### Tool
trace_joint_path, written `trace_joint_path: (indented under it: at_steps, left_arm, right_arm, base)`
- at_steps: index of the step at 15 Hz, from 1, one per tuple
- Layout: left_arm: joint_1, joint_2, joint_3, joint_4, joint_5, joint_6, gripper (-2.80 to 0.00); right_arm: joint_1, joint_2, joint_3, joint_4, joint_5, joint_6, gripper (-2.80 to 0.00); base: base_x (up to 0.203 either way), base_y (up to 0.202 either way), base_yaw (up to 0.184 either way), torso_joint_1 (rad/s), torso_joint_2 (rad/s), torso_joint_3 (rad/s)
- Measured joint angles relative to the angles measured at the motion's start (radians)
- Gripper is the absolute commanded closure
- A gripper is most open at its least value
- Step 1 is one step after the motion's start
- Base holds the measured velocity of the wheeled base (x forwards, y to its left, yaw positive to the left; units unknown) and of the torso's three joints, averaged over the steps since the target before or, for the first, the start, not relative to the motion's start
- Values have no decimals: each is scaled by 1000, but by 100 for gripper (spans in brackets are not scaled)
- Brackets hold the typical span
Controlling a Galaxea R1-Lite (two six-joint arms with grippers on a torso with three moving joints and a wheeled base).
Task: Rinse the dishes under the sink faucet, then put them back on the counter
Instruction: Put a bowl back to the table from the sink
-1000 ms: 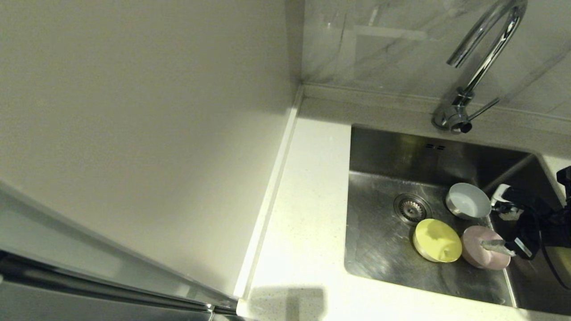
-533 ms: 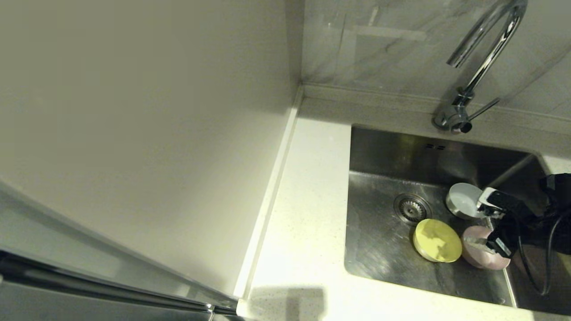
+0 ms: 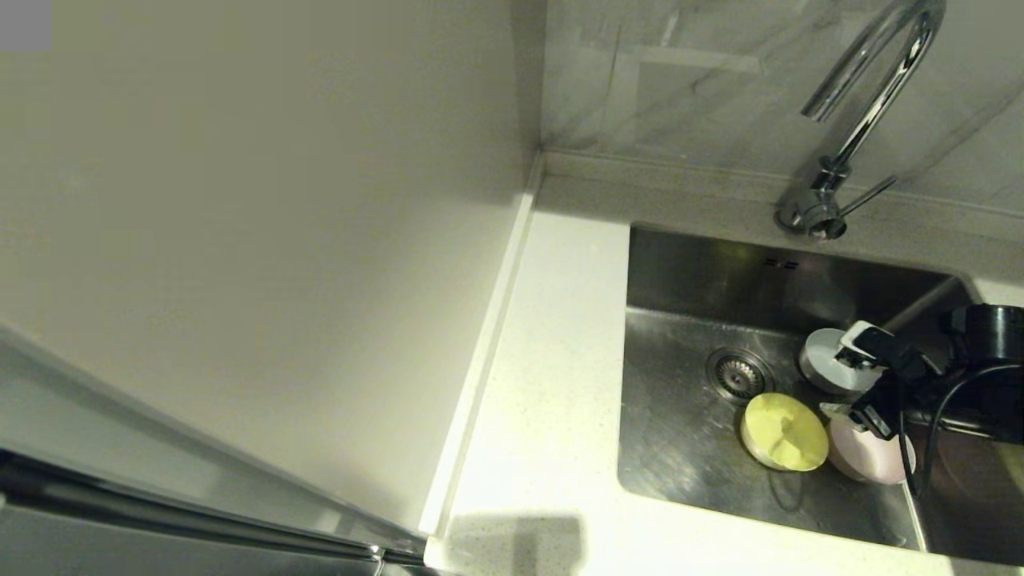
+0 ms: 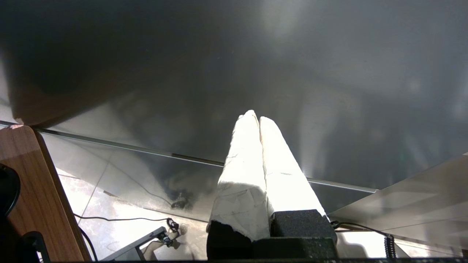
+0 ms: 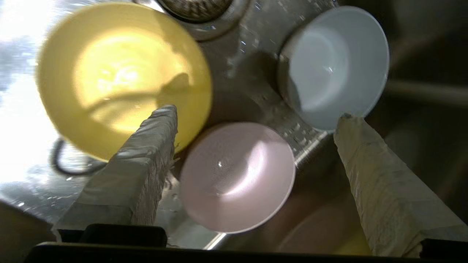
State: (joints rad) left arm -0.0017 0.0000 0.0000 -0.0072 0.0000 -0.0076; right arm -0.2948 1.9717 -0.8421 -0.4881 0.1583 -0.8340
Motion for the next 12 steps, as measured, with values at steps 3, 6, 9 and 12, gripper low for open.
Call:
trace_joint_path:
  at_steps: [3,6,9,12]
  left_arm:
    - [0,0,0,0,0,0,0]
    - [0,0,0,0,0,0,0]
    - [0,0,0,0,0,0,0]
    - [0,0,0,0,0,0,0]
  right_arm:
    - [4,24,-24,1,-90,41,-280]
    - [44,37,-33,36,-158,167,-280]
    - [97,40,-36,103,-209,301,-280]
    - [149,63,-72,109,-257,421,-280]
  base:
    - [0,0,0,0,0,0]
    - [0,0,0,0,0,0]
    - [0,0,0,0,0,0]
    - [0,0,0,0,0,0]
